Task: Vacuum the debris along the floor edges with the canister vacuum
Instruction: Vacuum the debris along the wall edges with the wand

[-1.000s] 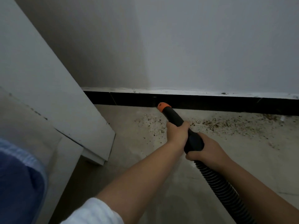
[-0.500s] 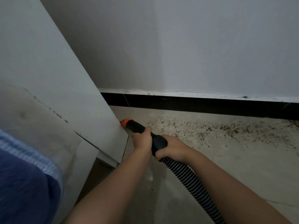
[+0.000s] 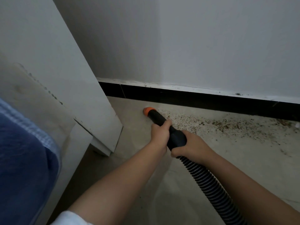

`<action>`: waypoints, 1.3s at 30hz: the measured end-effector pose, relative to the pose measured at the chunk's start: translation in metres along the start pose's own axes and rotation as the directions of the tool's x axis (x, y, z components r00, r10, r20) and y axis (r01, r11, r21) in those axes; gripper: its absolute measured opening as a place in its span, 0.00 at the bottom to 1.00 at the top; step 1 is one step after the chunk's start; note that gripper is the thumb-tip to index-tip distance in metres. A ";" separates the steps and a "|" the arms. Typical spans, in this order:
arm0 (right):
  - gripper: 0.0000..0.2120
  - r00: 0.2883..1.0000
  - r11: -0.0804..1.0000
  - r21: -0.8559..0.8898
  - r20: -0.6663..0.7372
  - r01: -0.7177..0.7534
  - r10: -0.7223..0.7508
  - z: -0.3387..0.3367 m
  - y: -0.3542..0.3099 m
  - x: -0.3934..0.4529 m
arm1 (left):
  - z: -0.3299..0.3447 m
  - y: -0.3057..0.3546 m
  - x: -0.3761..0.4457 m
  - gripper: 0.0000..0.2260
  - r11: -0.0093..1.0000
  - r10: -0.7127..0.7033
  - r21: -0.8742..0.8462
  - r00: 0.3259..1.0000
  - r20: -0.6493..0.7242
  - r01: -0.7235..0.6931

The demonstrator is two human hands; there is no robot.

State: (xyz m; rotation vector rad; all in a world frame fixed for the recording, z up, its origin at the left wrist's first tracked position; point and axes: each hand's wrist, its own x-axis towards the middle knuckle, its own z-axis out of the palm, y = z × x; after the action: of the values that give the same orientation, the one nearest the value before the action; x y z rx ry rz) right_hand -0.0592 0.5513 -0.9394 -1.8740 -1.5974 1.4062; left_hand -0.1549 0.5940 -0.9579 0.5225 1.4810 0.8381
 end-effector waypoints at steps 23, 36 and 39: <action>0.12 0.972 0.997 0.057 0.224 0.057 -0.068 0.001 -0.014 -0.018 | -0.015 -0.013 -0.039 0.19 0.988 -0.007 -0.151 0.978 -0.207 -0.025; 0.19 0.997 0.999 -0.040 0.073 0.031 -0.028 0.007 0.001 -0.027 | -0.010 -0.020 -0.037 0.16 0.994 -0.018 -0.113 0.998 -0.063 0.011; 0.20 0.999 1.000 0.023 0.032 0.007 -0.008 0.005 0.006 -0.020 | 0.001 -0.014 -0.033 0.17 0.998 0.017 -0.051 0.996 -0.084 -0.021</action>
State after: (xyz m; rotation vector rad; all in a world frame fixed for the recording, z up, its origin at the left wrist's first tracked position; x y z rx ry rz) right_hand -0.0575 0.5299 -0.9371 -1.8394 -1.5947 1.4526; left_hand -0.1484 0.5605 -0.9474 0.4681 1.5282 0.9208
